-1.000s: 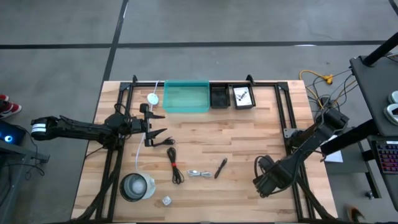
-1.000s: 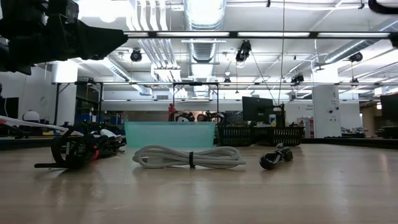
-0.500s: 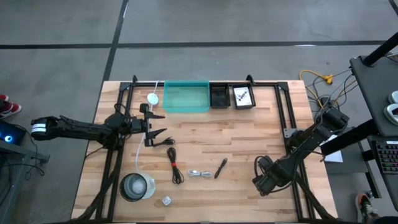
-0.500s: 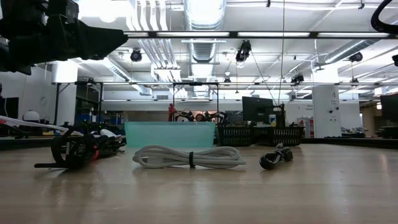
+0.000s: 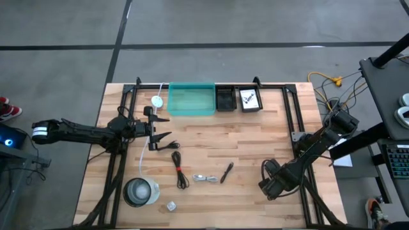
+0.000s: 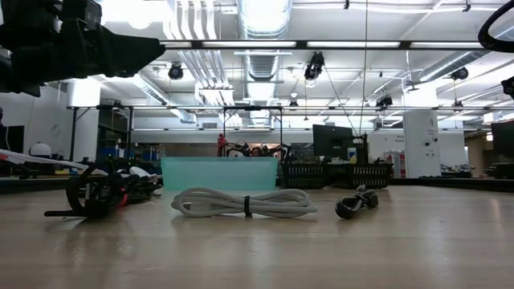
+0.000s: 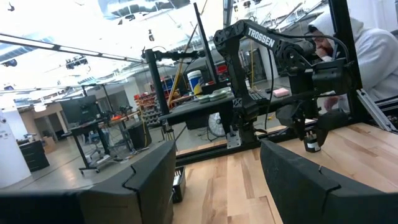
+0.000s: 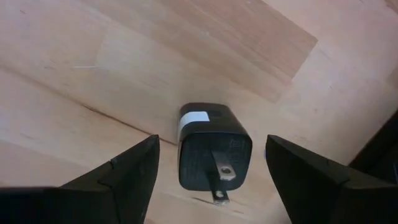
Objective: Pick and place items into bin
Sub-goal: Put the black charger adapter into the left black bin
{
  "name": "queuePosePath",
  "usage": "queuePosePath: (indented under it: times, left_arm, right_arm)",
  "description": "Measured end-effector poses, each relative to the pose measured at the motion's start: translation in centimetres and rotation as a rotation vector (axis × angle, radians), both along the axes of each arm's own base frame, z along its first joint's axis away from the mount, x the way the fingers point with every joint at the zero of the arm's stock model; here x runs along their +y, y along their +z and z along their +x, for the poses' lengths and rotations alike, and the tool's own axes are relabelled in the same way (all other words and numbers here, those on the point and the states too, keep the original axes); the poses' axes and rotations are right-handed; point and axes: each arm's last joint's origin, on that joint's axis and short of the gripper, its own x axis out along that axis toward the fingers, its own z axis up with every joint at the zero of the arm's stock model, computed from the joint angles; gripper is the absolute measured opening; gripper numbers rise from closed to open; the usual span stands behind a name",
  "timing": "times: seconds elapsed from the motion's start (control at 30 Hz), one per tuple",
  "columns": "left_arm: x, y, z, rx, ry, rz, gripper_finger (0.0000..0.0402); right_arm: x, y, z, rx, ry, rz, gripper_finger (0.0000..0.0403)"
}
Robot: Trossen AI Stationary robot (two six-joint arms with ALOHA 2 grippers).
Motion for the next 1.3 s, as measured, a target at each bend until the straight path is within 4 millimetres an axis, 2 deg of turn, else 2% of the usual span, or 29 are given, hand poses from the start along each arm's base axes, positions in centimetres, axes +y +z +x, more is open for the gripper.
queuePosePath:
  times: [0.53,0.7,0.9,0.97,1.1,1.3]
  left_arm:
    - [0.0,0.0,0.0,0.000,0.000,0.000,0.0219]
    - [0.0,0.0,0.0,0.000,0.000,0.000,0.0219]
    - [0.0,0.0,0.0,0.000,0.000,0.000,0.0219]
    - [0.0,0.0,0.0,0.000,0.000,0.000,0.0219]
    - [0.0,0.0,0.0,0.000,0.000,0.000,0.0219]
    - [0.0,0.0,0.0,0.001,0.000,0.000,0.0219]
  right_arm:
    - [0.2,0.0,0.1,-0.011,0.012,0.016,0.0235]
    - [0.2,0.0,0.1,-0.013,0.042,0.020,0.0204]
    - [0.3,0.0,0.2,-0.028,0.112,0.036,0.0149]
    - [0.4,0.0,0.5,-0.059,0.171,0.048,0.0137]
    - [1.0,0.0,1.3,-0.181,0.243,0.062,0.0136]
    - [1.0,0.3,2.0,-0.338,0.305,-0.014,0.0136]
